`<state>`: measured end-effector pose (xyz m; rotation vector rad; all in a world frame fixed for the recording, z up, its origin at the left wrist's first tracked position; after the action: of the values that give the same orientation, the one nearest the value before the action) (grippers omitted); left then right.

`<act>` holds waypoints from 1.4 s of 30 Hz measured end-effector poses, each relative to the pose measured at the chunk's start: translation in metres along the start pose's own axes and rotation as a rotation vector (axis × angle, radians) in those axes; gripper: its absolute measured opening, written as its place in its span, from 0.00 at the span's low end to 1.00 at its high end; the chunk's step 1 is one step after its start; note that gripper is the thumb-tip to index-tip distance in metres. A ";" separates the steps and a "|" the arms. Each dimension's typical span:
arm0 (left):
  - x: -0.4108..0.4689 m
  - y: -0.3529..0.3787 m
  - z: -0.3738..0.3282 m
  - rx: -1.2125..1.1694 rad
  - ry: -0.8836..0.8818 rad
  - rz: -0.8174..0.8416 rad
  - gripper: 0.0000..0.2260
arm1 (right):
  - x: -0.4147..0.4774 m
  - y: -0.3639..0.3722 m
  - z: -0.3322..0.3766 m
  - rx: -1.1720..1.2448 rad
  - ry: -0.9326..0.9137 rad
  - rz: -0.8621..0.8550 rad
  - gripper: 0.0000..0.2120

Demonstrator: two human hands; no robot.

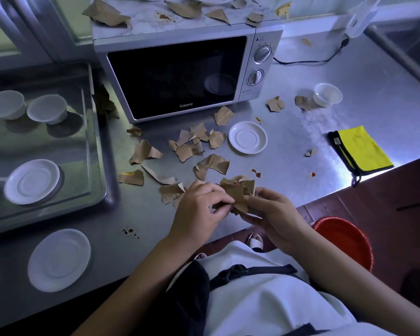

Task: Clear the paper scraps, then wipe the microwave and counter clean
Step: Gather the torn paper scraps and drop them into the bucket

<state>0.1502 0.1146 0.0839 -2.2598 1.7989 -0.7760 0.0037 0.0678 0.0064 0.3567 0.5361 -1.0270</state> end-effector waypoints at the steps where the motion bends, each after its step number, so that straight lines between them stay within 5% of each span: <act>1: 0.000 0.001 0.001 -0.005 -0.001 0.011 0.07 | -0.001 -0.001 -0.001 0.025 0.004 0.014 0.04; 6: -0.002 0.013 0.003 0.026 0.020 0.074 0.08 | -0.005 0.000 -0.007 0.032 0.030 0.073 0.18; 11: -0.007 0.025 0.013 -0.038 -0.010 0.088 0.08 | -0.005 -0.019 -0.018 -0.056 0.076 -0.117 0.08; 15: -0.020 0.011 0.086 -0.169 -0.389 -0.035 0.10 | -0.012 -0.055 -0.024 -0.071 0.098 -0.353 0.10; 19: -0.046 0.014 0.163 0.000 -0.710 0.074 0.10 | -0.022 -0.075 -0.035 -0.081 0.107 -0.438 0.12; 31: 0.009 0.106 0.184 0.255 -0.547 0.422 0.12 | -0.035 -0.102 -0.045 -0.144 0.131 -0.468 0.12; 35: 0.014 0.107 0.191 0.283 -0.570 0.422 0.01 | -0.031 -0.116 -0.046 -0.139 0.142 -0.464 0.11; 42: -0.029 0.084 0.191 -0.057 -0.813 0.162 0.06 | 0.007 -0.105 -0.033 -0.099 0.104 -0.243 0.12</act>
<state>0.1655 0.0816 -0.1235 -1.9762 1.5501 0.2199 -0.0936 0.0299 -0.0277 0.2624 0.7340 -1.2151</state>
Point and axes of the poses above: each hand's wrist, its own x-axis towards the middle knuckle, its own y-axis out of the palm, z = x × y, the point moved 10 cm from there along x, towards the middle knuckle, and after that the axes turned 15 degrees about -x, right-handed, at the moved point
